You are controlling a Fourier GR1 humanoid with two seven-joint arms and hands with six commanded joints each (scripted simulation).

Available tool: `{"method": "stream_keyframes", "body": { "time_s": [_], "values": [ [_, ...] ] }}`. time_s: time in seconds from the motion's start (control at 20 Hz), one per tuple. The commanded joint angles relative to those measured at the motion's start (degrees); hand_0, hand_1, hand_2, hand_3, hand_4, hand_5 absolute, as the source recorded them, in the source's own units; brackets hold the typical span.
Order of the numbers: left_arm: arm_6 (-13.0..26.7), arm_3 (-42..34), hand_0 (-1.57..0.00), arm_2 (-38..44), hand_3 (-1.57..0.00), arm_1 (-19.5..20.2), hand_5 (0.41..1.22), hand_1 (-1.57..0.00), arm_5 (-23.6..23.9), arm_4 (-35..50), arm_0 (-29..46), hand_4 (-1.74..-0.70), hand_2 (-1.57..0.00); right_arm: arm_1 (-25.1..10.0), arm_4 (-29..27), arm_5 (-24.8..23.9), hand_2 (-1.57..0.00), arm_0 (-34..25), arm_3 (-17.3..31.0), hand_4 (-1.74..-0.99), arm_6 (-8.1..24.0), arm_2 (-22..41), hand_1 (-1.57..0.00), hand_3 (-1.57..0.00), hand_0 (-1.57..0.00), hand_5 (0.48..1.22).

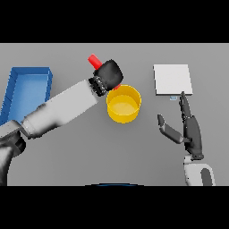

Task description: Pick up the red beaker and tilt it to pour out 1 green nut into yellow bowl. Pick up the yellow bowl and place it on the metallic measuring scale.

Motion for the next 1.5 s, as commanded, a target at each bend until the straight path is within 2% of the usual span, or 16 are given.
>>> {"method": "stream_keyframes", "body": {
  "time_s": [0.0,0.2,0.35,0.4,0.55,0.6,0.65,0.8,0.95,1.0,1.05,1.15,1.2,1.3,1.4,1.45],
  "values": [
    [-0.1,0.4,-1.57,-1.3,-1.55,-0.2,1.221,-1.57,0.1,-0.9,-0.2,-1.74,-1.57,0.5,0.4,0.0,0.00,0.6,-0.4,-1.286,0.2,0.7,0.00,0.00,0.00,0.618],
    [-2.3,3.3,-1.57,-4.9,-1.56,-1.2,1.221,-1.57,0.8,-3.1,-4.1,-1.74,-1.57,0.6,1.9,-0.9,0.00,0.2,0.2,-1.270,0.9,0.9,0.00,0.00,0.00,0.588],
    [-3.8,5.0,-1.57,-7.6,-1.57,-1.9,1.221,-1.57,-1.6,-4.3,-7.2,-1.74,-1.57,0.6,3.3,-1.9,0.00,0.1,0.4,-1.236,0.5,1.3,0.00,0.00,0.00,0.582],
    [-4.4,5.6,-1.57,-8.9,-1.57,-2.2,1.221,-1.57,-1.1,-5.0,-7.4,-1.73,-1.57,0.8,3.1,-1.8,0.00,0.5,0.3,-1.225,-0.3,1.3,0.00,0.00,0.00,0.583],
    [-6.3,6.9,-1.57,-12.1,-1.57,-3.1,1.221,-1.57,-0.8,-6.5,-8.9,-1.73,-1.57,-0.1,2.6,-1.2,0.00,-0.2,0.2,-1.204,0.7,0.8,0.00,0.00,0.00,0.591],
    [-6.7,7.4,-1.57,-13.1,-1.57,-3.4,1.221,-1.57,-0.4,-7.0,-9.3,-1.73,-1.57,0.2,2.8,-1.2,0.00,0.3,0.2,-1.206,-0.2,1.2,0.00,0.00,0.00,0.591],
    [-7.5,7.5,-1.57,-13.9,-1.57,-3.0,1.221,-1.57,0.2,-7.3,-10.0,-1.73,-1.57,0.2,3.0,-1.3,0.00,0.5,0.5,-1.210,-1.0,1.2,0.00,0.00,0.00,0.592],
    [-8.7,7.5,-1.57,-15.4,-1.57,-2.4,1.221,-1.57,0.1,-7.5,-11.6,-1.73,-1.57,0.0,3.4,-1.7,0.00,0.4,0.4,-1.207,-0.6,1.0,0.00,0.00,0.00,0.594],
    [-10.3,8.6,-1.57,-13.5,-1.57,-0.8,1.221,-1.57,0.9,-5.8,-16.5,-1.73,-1.57,0.7,4.2,-2.3,0.00,0.5,0.4,-1.209,-0.9,1.7,0.00,0.00,0.00,0.592],
    [-10.3,9.8,-1.57,-12.6,-1.49,-0.1,1.221,-1.57,2.0,-5.2,-18.1,-1.73,-1.57,0.6,4.4,-2.5,0.00,0.0,0.1,-1.203,-0.7,1.7,0.00,0.00,0.00,0.592],
    [-10.2,10.8,-1.57,-11.5,-1.51,0.4,1.221,-1.57,2.2,-4.5,-19.8,-1.68,-1.40,0.4,4.2,-2.2,0.00,0.3,0.3,-1.201,-0.9,1.5,0.00,0.00,0.00,0.592],
    [-10.7,12.8,-1.57,-9.0,-1.04,2.5,1.221,-1.57,3.6,-2.4,-22.7,-1.70,-1.46,0.5,3.3,-1.8,0.00,-0.4,1.0,-1.186,-1.0,1.3,0.00,0.00,0.00,0.596],
    [-11.2,13.8,-1.57,-7.6,-1.15,3.2,1.221,-1.57,4.4,-1.2,-24.3,-1.70,-1.48,0.7,2.7,-1.4,0.00,-0.1,1.0,-1.183,-0.8,1.2,0.00,0.00,0.00,0.596],
    [-8.9,18.1,-1.57,-4.1,-1.30,4.1,1.221,-1.57,3.8,1.7,-27.3,-1.71,-1.51,0.9,1.6,-0.7,0.00,0.0,1.5,-1.182,-1.6,1.2,0.00,0.00,0.00,0.593],
    [-6.7,22.5,-1.57,0.6,-1.40,5.1,1.221,-1.57,4.3,6.1,-28.3,-1.72,-1.53,1.1,0.9,-0.2,0.00,-0.2,1.0,-1.193,-2.4,1.2,0.00,0.00,0.00,0.597],
    [-5.5,24.9,-1.57,3.8,-1.38,6.0,1.221,-1.57,4.8,9.3,-28.2,-1.72,-1.54,1.1,0.8,-0.4,0.00,-0.4,1.3,-1.200,-1.9,1.1,0.00,0.00,0.00,0.596]
  ]
}}
